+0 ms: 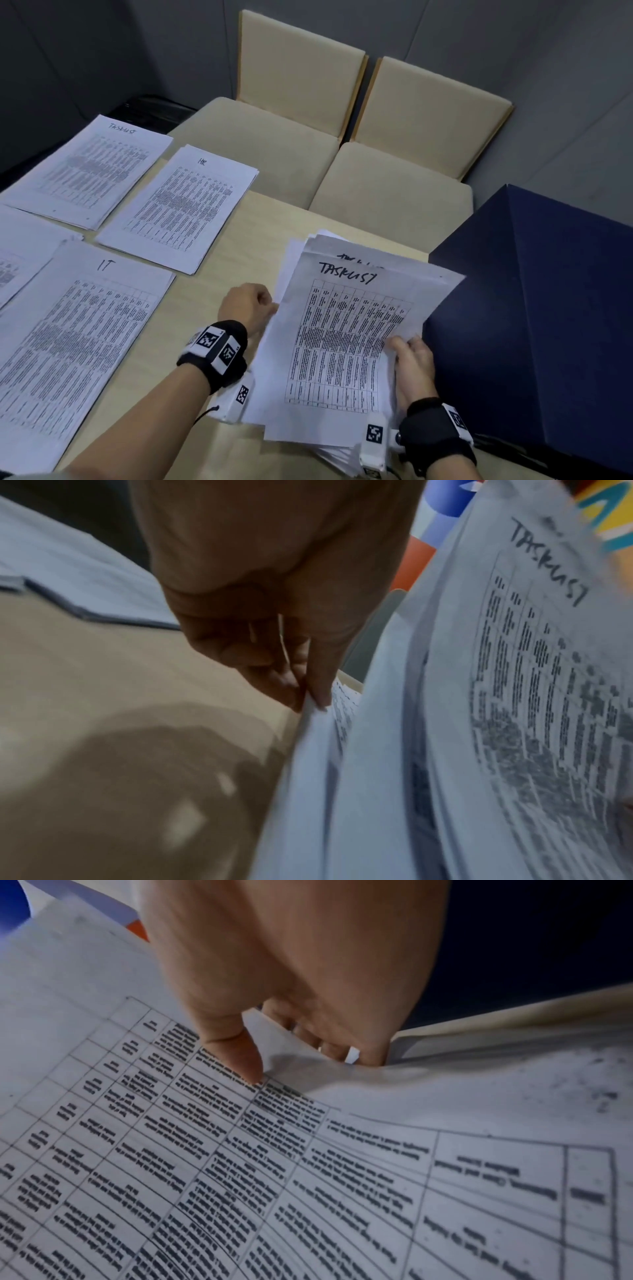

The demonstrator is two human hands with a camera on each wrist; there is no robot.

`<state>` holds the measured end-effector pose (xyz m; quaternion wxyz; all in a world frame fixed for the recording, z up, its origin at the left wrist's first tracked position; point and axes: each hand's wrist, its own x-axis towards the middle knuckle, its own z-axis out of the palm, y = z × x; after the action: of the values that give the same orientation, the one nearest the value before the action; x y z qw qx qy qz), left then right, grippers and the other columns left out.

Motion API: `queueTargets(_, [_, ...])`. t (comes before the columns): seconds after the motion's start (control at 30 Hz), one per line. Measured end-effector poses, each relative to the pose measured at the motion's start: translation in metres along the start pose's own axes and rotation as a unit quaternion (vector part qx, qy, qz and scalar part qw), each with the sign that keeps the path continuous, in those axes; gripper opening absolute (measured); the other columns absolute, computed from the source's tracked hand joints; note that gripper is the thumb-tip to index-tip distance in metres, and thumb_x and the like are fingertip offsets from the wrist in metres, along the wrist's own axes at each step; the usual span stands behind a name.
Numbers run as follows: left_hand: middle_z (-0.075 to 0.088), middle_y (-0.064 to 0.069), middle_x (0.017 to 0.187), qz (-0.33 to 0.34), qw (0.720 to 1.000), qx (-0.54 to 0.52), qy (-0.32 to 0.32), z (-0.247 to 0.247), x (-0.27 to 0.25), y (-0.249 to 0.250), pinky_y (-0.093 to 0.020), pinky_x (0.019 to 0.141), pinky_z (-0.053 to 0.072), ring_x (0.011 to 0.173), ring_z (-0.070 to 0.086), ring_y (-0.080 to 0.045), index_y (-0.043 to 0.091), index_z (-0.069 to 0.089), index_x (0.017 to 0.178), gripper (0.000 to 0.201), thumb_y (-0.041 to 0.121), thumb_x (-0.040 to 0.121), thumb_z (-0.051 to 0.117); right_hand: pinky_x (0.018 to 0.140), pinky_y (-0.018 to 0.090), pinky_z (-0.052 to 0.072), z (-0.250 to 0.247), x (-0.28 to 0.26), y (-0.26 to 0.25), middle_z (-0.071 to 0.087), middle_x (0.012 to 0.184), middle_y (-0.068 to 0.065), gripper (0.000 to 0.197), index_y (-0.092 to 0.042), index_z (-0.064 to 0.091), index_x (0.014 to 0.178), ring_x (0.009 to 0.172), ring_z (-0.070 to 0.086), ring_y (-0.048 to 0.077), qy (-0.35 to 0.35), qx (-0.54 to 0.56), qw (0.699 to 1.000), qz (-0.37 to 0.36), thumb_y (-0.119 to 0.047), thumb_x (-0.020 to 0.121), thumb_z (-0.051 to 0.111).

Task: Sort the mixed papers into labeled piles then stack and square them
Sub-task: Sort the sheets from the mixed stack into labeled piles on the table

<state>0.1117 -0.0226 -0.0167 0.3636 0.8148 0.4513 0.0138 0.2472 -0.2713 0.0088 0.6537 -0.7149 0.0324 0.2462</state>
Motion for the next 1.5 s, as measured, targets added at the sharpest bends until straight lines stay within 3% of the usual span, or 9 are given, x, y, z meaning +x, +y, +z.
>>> queueTargets(0.17, [0.064,0.001,0.08,0.116,0.985,0.107,0.063,-0.009,-0.005,0.006,-0.029,0.061,0.035,0.079,0.058,-0.025,0.019,0.064,0.078,0.018,0.03,0.092,0.062,0.087,0.034,0.047,-0.001,0.009,0.01,0.072,0.089,0.003,0.004,-0.012,0.067,0.073,0.089,0.062,0.02,0.019,0.02,0.999,0.024,-0.008,0.074,0.067])
queueTargets(0.37, [0.074,0.004,0.085,0.19,0.965,-0.179,-0.036,-0.016,-0.013,0.005,-0.026,0.078,0.049,0.078,0.064,-0.009,0.027,0.072,0.086,0.024,0.004,0.09,0.065,0.102,0.033,0.041,0.0,0.022,0.017,0.069,0.122,0.003,0.034,-0.004,0.071,0.113,0.116,0.061,0.013,-0.011,0.095,0.995,0.025,0.007,0.082,0.064])
queueTargets(0.43, [0.073,0.009,0.082,0.184,0.953,-0.23,-0.076,-0.017,-0.017,0.005,-0.019,0.078,0.048,0.079,0.064,-0.003,0.03,0.069,0.085,0.036,-0.005,0.089,0.061,0.095,0.031,0.044,0.0,0.02,0.017,0.07,0.119,0.003,0.015,-0.005,0.073,0.088,0.111,0.063,0.015,-0.027,0.094,0.995,0.016,0.006,0.084,0.064])
queueTargets(0.5, [0.073,0.001,0.085,0.173,0.946,-0.255,-0.104,-0.014,-0.017,0.003,-0.023,0.078,0.046,0.08,0.061,-0.007,0.022,0.071,0.088,0.029,-0.004,0.091,0.058,0.074,0.025,0.047,0.0,0.02,0.015,0.067,0.094,0.004,0.027,-0.012,0.064,0.069,0.089,0.061,0.019,-0.012,0.075,0.997,0.013,0.008,0.087,0.059])
queueTargets(0.8, [0.067,0.004,0.086,0.059,0.994,-0.079,0.054,0.001,-0.013,0.01,-0.029,0.072,0.051,0.08,0.062,-0.018,0.025,0.063,0.082,0.025,0.001,0.083,0.059,0.065,0.024,0.055,0.002,0.02,0.015,0.07,0.087,0.009,0.036,-0.013,0.063,0.095,0.079,0.067,0.02,0.047,0.131,0.99,0.007,0.018,0.079,0.053])
queueTargets(1.0, [0.071,0.003,0.097,0.162,0.956,-0.126,-0.208,-0.013,-0.021,0.023,-0.043,0.085,0.055,0.092,0.066,-0.02,0.022,0.066,0.105,0.046,0.003,0.065,0.055,0.063,0.026,0.055,0.007,0.015,-0.01,0.073,0.082,0.011,0.025,-0.011,0.066,0.086,0.076,0.068,0.024,0.058,0.115,0.992,-0.006,0.011,0.085,0.055])
queueTargets(1.2, [0.071,-0.006,0.102,0.165,0.929,-0.327,-0.054,-0.038,-0.025,0.063,-0.038,0.077,0.053,0.091,0.067,-0.02,0.016,0.064,0.109,0.024,0.023,0.087,0.069,0.063,0.02,0.045,0.029,-0.01,-0.085,0.059,0.067,-0.01,0.025,-0.012,0.054,0.08,0.063,0.055,0.004,-0.023,0.086,0.987,-0.132,0.007,0.093,0.045])
queueTargets(1.3, [0.071,-0.011,0.099,0.176,0.901,-0.394,0.047,-0.053,-0.031,0.091,-0.049,0.079,0.055,0.091,0.066,-0.031,0.009,0.063,0.104,0.022,0.021,0.086,0.067,0.069,0.015,0.049,0.04,-0.02,-0.114,0.061,0.083,-0.008,0.018,-0.007,0.055,0.102,0.073,0.058,0.0,-0.019,0.095,0.977,-0.19,0.005,0.095,0.044])
queueTargets(1.5, [0.067,-0.012,0.093,0.153,0.911,-0.377,0.073,-0.042,-0.037,0.092,-0.052,0.078,0.056,0.085,0.065,-0.032,0.013,0.055,0.101,0.021,0.022,0.086,0.066,0.081,0.019,0.048,0.045,-0.02,-0.088,0.06,0.099,-0.008,0.029,-0.009,0.047,0.119,0.088,0.06,0.001,0.042,0.0,0.977,-0.211,0.005,0.093,0.05])
